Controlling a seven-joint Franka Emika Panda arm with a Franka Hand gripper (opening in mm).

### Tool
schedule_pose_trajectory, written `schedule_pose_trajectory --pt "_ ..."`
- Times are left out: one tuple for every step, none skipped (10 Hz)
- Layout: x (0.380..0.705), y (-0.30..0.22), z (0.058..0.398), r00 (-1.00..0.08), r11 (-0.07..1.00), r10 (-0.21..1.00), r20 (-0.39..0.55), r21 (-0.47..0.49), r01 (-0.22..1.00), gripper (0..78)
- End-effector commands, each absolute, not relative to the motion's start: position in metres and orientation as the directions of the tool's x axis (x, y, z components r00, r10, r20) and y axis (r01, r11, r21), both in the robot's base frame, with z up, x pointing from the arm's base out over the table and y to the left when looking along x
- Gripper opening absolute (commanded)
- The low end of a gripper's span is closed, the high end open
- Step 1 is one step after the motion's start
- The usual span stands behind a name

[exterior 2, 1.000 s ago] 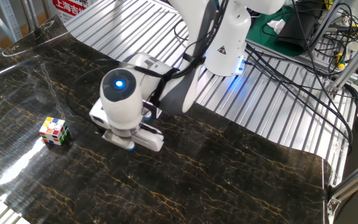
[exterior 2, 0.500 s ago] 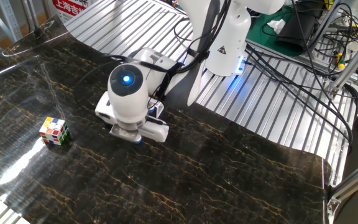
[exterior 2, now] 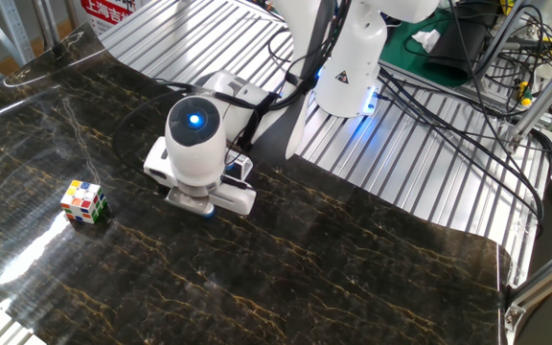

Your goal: Push the soccer ball into the goal

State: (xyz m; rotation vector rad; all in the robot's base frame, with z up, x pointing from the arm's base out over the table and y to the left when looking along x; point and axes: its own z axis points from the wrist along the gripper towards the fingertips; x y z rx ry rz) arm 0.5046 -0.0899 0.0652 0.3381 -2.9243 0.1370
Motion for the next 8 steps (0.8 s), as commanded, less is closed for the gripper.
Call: schedule_pose_trajectory --pt "0.494 -0.095 0.061 -0.952 0.969 -0.215 0.220 -0.072 -0.235 0.0" --pt "0.492 -0.097 0.057 -0.952 0.969 -0.215 0.220 -0.070 -0.235 0.0" --pt "0.492 -0.097 0.055 -0.952 0.972 -0.210 0.220 -0.052 -0.227 0.0" --pt "0.492 -0.096 0.057 -0.954 0.975 -0.207 0.217 -0.030 -0.218 0.0" --pt "0.491 -0.095 0.059 -0.952 0.974 -0.206 0.225 -0.045 -0.221 0.0" --pt "0.489 -0.092 0.062 -0.951 0.973 -0.199 0.236 -0.071 -0.221 0.0" --pt "0.486 -0.090 0.063 -0.951 0.971 -0.190 0.244 -0.094 -0.218 0.0" --pt "0.483 -0.088 0.064 -0.952 0.973 -0.182 0.248 -0.098 -0.211 0.0"
